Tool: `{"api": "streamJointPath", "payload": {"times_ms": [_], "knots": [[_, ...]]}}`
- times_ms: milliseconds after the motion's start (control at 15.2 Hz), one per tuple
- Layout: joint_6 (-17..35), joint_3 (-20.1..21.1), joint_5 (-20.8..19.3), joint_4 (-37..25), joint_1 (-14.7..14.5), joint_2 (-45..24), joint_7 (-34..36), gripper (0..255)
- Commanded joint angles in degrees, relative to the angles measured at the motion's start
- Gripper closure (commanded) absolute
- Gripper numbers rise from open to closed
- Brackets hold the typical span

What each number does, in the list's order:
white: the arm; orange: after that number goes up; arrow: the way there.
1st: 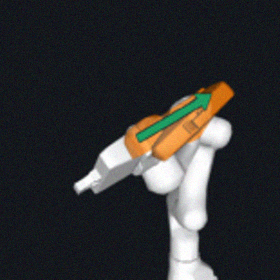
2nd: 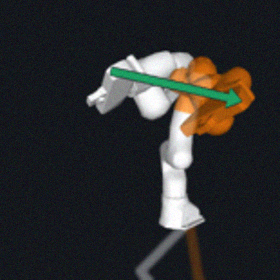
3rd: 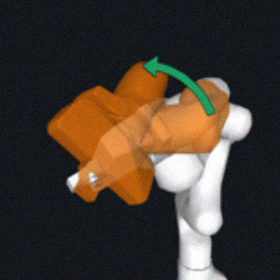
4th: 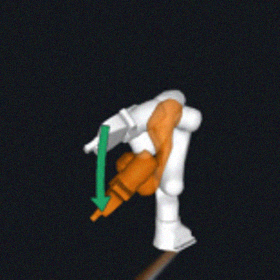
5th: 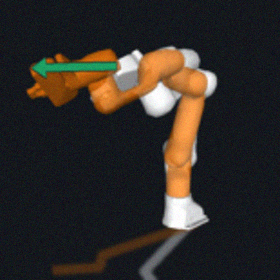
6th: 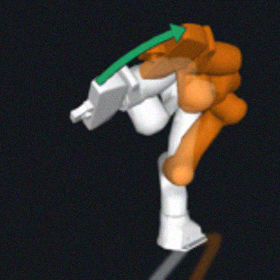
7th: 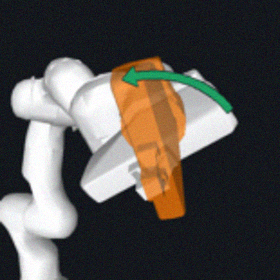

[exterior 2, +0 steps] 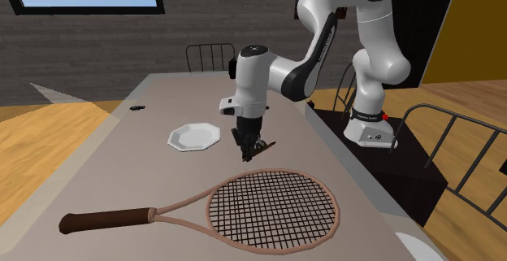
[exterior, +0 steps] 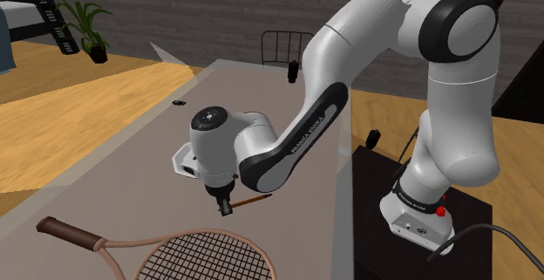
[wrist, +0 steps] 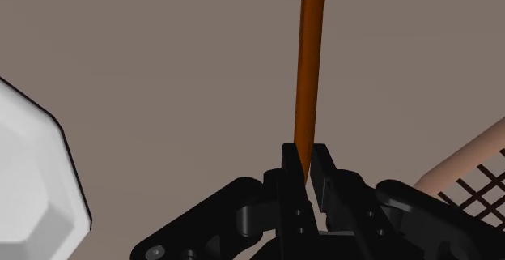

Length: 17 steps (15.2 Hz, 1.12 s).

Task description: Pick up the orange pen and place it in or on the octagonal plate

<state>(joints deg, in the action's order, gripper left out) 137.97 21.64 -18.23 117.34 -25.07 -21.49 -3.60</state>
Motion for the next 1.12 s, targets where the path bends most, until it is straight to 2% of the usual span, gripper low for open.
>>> {"api": "streamJointPath", "payload": {"times_ms": [0,858,1056], "knots": [[-1.18,0.38,0.76,-0.23,0.31,1.02,-0.61,255],[-8.64,2.18,5.05,-2.38,1.59,7.03,-3.9,255],[-10.63,0.85,4.08,-8.27,2.59,3.1,-6.42,255]]}}
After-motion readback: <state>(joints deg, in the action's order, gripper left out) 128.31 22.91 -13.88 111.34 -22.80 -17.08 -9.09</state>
